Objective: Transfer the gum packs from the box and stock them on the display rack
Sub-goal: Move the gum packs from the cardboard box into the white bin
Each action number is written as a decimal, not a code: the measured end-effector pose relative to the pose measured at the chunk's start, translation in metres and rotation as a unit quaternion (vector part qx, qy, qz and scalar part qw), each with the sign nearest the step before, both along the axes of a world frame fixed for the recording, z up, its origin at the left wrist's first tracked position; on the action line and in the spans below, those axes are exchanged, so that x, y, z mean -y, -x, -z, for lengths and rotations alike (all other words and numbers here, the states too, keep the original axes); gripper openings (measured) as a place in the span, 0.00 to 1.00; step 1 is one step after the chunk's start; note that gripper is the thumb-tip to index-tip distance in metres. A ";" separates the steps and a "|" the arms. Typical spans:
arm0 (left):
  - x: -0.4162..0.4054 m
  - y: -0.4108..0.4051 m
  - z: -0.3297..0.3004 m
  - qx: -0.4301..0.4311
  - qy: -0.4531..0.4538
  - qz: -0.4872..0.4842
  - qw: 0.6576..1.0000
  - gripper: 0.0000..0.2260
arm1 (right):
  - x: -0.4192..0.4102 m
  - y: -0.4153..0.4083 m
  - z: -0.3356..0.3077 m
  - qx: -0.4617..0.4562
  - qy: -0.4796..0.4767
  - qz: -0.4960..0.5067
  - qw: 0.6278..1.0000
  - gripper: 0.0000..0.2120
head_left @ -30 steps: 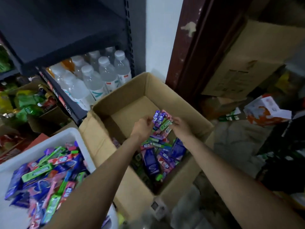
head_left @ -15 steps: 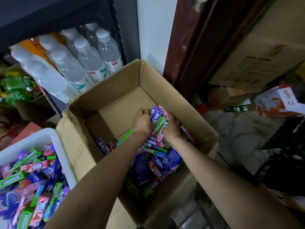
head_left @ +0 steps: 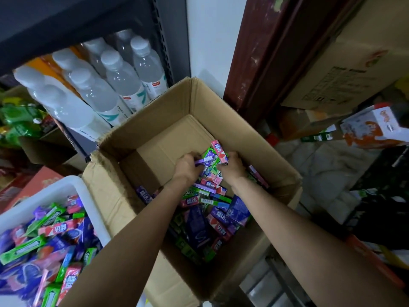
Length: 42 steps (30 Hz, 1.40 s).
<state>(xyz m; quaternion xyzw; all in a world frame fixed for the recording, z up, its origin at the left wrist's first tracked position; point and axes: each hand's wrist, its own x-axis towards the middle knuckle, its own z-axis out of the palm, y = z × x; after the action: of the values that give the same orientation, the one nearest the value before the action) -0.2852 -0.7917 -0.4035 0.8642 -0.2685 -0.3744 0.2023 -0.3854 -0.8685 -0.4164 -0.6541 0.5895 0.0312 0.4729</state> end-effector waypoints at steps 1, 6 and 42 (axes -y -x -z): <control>0.000 -0.001 0.000 -0.002 0.000 0.001 1.000 0.16 | 0.002 0.000 0.005 -0.005 -0.005 0.003 1.000 0.15; 0.005 -0.004 -0.003 -0.046 -0.032 -0.007 0.998 0.14 | 0.009 0.003 0.005 0.056 -0.094 0.060 0.992 0.08; -0.028 -0.013 -0.049 -0.324 0.147 -0.186 0.916 0.11 | -0.015 0.000 -0.056 0.209 -0.173 0.058 0.961 0.04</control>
<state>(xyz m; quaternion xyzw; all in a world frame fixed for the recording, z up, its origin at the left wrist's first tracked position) -0.2723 -0.7635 -0.3541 0.6901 -0.0748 -0.5461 0.4690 -0.3850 -0.8533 -0.3600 -0.5189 0.5003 -0.0320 0.6924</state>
